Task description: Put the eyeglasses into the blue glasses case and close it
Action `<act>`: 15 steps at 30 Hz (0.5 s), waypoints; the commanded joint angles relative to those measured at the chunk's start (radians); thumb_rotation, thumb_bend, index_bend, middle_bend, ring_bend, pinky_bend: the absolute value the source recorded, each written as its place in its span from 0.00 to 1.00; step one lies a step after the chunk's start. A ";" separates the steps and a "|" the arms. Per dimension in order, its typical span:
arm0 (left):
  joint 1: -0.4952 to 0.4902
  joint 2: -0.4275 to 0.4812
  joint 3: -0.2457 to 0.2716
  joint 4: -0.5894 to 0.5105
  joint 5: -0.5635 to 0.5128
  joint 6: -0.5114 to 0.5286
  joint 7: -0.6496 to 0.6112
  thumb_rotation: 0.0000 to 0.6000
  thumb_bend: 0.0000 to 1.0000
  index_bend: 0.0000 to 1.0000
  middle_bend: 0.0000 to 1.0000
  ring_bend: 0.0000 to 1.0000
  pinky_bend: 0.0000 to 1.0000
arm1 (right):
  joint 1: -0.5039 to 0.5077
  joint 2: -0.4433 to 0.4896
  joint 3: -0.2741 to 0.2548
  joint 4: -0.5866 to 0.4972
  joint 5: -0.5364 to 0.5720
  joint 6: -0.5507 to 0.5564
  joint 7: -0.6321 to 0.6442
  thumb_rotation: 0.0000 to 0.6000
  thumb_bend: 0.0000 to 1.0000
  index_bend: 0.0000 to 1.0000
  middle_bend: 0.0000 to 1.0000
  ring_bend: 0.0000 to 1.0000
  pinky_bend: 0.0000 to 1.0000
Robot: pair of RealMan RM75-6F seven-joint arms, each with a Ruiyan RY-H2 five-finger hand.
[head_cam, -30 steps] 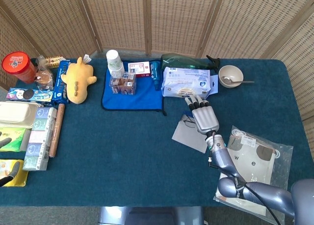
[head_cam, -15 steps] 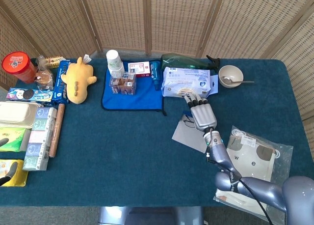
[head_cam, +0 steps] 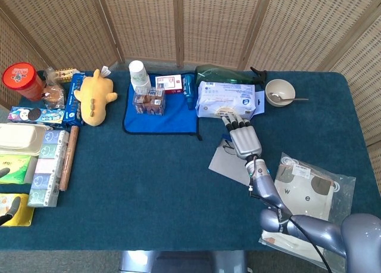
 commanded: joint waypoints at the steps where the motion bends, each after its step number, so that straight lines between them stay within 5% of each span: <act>1: -0.001 -0.002 0.000 0.001 0.002 0.000 -0.001 1.00 0.29 0.22 0.12 0.00 0.00 | -0.013 0.020 -0.007 -0.054 -0.019 0.031 -0.005 1.00 0.25 0.00 0.03 0.02 0.20; 8: -0.001 -0.003 0.000 0.003 0.005 0.000 -0.004 1.00 0.30 0.22 0.12 0.00 0.00 | -0.040 0.033 -0.044 -0.133 -0.038 0.073 -0.035 1.00 0.25 0.00 0.03 0.02 0.20; 15: 0.008 0.000 0.003 0.005 0.001 0.009 -0.008 1.00 0.30 0.22 0.12 0.00 0.00 | -0.030 0.019 -0.034 -0.075 -0.007 0.033 -0.024 1.00 0.25 0.00 0.03 0.02 0.20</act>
